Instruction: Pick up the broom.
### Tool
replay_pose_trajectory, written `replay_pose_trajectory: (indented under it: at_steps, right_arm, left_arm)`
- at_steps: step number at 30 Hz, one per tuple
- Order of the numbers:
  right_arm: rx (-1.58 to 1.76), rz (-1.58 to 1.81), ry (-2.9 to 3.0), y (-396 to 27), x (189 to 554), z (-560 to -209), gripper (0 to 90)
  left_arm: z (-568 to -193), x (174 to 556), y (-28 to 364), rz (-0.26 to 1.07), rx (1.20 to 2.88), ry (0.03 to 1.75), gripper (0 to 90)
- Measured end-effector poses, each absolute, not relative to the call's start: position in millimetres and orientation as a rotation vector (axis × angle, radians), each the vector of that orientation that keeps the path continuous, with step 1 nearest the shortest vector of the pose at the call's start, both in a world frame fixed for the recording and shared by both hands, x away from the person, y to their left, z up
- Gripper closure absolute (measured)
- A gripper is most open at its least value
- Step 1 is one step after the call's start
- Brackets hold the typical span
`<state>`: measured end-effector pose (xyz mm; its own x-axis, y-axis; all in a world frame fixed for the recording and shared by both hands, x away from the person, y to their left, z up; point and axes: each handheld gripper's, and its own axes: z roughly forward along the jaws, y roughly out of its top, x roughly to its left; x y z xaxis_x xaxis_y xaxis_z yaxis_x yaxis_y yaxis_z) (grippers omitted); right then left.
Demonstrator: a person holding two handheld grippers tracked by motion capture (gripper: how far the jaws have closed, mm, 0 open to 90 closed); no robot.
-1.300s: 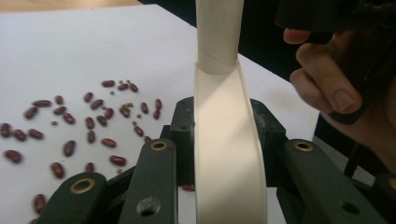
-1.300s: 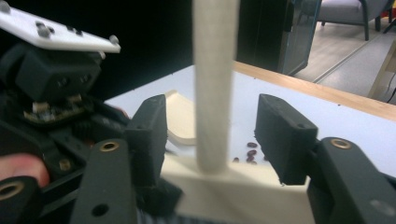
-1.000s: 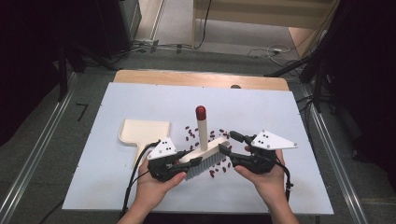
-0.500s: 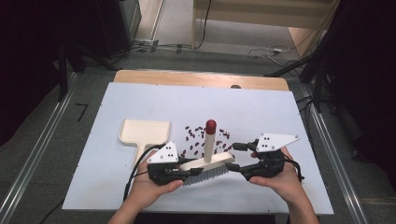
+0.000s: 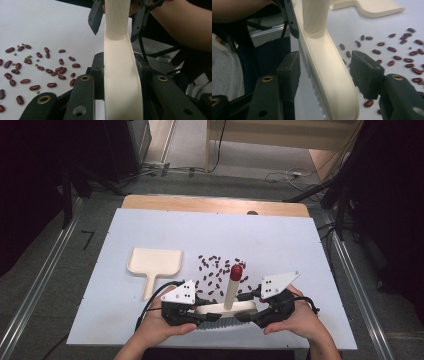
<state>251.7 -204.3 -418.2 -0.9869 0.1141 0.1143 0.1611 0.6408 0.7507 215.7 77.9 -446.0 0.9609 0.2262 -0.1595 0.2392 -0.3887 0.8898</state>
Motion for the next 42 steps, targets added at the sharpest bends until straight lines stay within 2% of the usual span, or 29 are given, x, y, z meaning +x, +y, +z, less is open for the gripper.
replay_pose_trajectory:
  at_steps: [7, 8, 10, 16, 22, 23, 24, 26, 27, 29, 35, 42]
  right_arm:
    - [-0.143, -1.200, -2.759, -196.3, 249.1, -425.2, 50.5]
    - [-0.116, -1.184, -2.742, -194.2, 249.0, -426.8, 56.2]
    - [-0.108, -1.176, -2.744, -193.5, 248.8, -427.4, 59.2]
    - [-0.070, -1.161, -2.679, -193.0, 250.5, -430.8, 64.6]
    - [-0.088, -1.144, -2.655, -190.6, 250.2, -430.0, 65.2]
    - [-0.096, -1.159, -2.655, -190.6, 251.0, -429.0, 65.3]
    - [-0.093, -1.165, -2.658, -190.4, 251.3, -429.0, 65.3]
    - [-0.122, -1.160, -2.686, -190.9, 251.7, -428.7, 65.3]
    - [-0.132, -1.156, -2.696, -191.5, 252.6, -429.6, 65.3]
    - [-0.156, -1.163, -2.692, -193.1, 254.0, -431.0, 65.3]
    - [-0.192, -1.153, -2.703, -193.5, 257.2, -434.7, 65.3]
    - [-0.259, -1.149, -2.716, -192.3, 260.4, -438.1, 65.3]
  left_arm:
    - [-445.7, 213.6, 77.6, -0.048, 1.993, 0.273, 68.0]
    - [-445.8, 213.5, 77.4, -0.052, 1.995, 0.272, 68.0]
    - [-446.3, 213.7, 77.2, -0.062, 1.997, 0.266, 68.0]
    - [-448.9, 216.0, 79.7, -0.124, 1.991, 0.245, 68.0]
    - [-450.3, 217.6, 83.8, -0.132, 1.950, 0.263, 66.8]
    - [-450.0, 218.1, 84.8, -0.128, 1.941, 0.273, 65.1]
    - [-449.4, 219.2, 86.0, -0.140, 1.926, 0.301, 57.9]
    - [-448.1, 219.4, 87.4, -0.098, 1.932, 0.363, 33.0]
    - [-447.5, 219.7, 89.0, -0.079, 1.934, 0.382, 25.9]
    - [-446.3, 220.1, 93.5, -0.051, 1.913, 0.409, 17.8]
    - [-446.2, 223.4, 108.9, 0.038, 1.885, 0.493, 0.6]
    - [-448.5, 225.8, 132.1, 0.147, 1.827, 0.585, 0.0]
